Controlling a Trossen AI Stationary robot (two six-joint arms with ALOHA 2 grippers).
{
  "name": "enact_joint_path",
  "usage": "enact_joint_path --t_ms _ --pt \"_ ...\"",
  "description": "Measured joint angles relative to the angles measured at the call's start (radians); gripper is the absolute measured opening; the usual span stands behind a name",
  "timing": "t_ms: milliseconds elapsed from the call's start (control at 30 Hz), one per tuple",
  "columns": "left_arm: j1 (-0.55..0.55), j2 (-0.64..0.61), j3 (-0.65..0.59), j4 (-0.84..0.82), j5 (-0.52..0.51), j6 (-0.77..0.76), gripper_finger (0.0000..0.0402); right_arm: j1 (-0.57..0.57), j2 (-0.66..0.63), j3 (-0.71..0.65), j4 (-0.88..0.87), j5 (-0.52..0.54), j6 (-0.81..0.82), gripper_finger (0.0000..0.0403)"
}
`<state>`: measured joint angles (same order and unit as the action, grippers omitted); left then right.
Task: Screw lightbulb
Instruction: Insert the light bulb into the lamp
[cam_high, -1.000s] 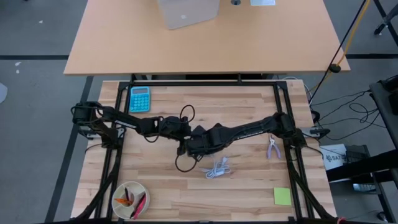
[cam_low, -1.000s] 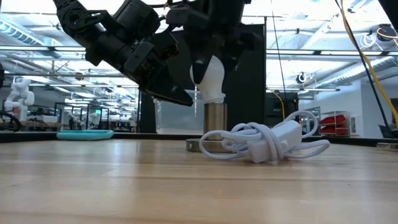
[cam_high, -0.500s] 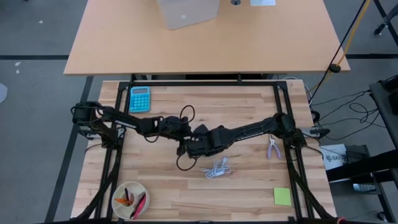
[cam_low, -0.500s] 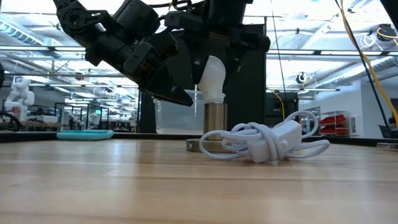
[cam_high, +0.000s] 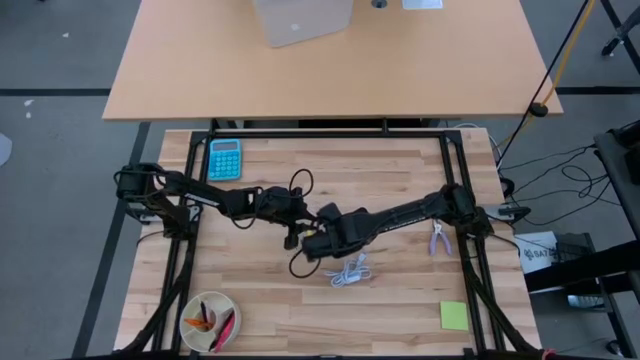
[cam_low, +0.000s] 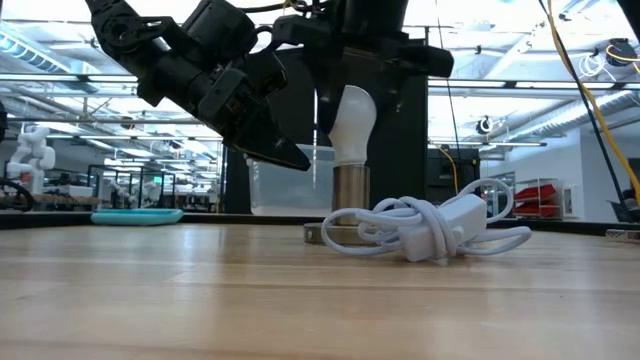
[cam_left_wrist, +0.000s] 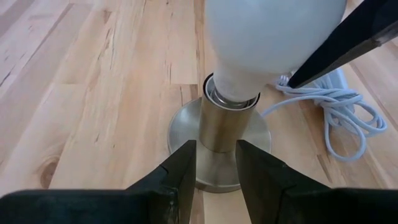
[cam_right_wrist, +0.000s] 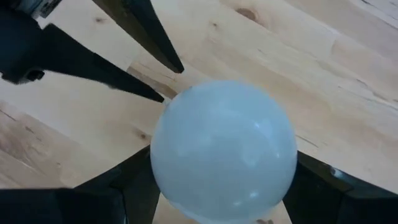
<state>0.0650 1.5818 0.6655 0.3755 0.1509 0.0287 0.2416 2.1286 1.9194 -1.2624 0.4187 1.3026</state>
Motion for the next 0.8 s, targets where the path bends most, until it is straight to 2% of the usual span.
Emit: enact_joint_path --t_ms 333,533,800 --pt "0.0 0.0 0.0 0.0 0.001 -0.001 0.0118 -0.002 0.001 -0.001 -0.001 -0.006 0.02 0.0271" --pt "0.0 0.0 0.0 0.0 0.001 -0.001 0.0118 -0.009 0.003 -0.003 0.003 0.009 -0.02 0.0288" --pt "0.0 0.0 0.0 0.0 0.001 -0.001 0.0118 -0.025 0.006 -0.005 0.008 -0.006 -0.069 0.0292"
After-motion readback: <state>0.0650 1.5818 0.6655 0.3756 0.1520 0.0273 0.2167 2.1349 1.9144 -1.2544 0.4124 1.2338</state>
